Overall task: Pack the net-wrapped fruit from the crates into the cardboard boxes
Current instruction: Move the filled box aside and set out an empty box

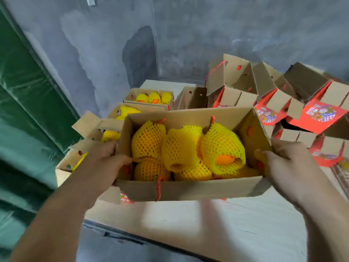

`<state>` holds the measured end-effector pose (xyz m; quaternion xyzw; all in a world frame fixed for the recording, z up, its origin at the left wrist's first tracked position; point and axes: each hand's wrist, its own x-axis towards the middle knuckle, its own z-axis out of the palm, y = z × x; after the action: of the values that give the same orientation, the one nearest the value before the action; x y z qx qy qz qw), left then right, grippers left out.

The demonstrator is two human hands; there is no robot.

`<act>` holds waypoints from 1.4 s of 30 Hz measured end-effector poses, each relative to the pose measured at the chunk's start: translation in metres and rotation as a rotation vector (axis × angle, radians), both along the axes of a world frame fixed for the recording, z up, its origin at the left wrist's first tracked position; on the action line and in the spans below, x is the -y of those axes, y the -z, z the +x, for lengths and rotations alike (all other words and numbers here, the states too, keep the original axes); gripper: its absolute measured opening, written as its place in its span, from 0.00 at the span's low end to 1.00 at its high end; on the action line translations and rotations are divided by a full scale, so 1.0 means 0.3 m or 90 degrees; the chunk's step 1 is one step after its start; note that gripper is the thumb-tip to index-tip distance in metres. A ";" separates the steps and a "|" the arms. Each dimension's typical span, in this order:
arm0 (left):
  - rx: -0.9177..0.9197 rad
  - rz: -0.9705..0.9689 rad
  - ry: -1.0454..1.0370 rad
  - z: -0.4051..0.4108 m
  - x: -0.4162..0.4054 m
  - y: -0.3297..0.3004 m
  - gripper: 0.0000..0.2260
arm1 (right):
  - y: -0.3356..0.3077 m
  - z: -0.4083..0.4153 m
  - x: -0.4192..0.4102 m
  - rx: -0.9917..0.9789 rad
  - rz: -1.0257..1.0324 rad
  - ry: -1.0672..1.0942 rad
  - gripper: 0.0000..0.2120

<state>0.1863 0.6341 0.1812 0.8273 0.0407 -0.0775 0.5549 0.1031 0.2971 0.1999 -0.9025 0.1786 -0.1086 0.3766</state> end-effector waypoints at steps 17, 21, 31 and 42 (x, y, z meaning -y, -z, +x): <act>0.000 0.113 0.051 0.831 -0.526 -0.092 0.09 | 0.024 0.786 -0.488 -0.042 0.110 -0.035 0.13; 0.013 0.123 0.070 1.067 -0.555 -0.110 0.04 | 0.060 0.997 -0.602 -0.054 0.168 0.023 0.11; -0.095 0.110 0.078 1.389 -0.580 0.129 0.11 | 0.209 1.203 -0.761 -0.094 0.226 0.146 0.15; 0.484 0.215 0.176 1.112 -0.439 0.050 0.14 | 0.226 0.982 -0.874 0.136 0.264 0.139 0.25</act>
<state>0.5199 0.7658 0.1661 0.8740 -0.2652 0.1664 0.3716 0.3978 0.5592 0.1323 -0.7645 0.2528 -0.2044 0.5567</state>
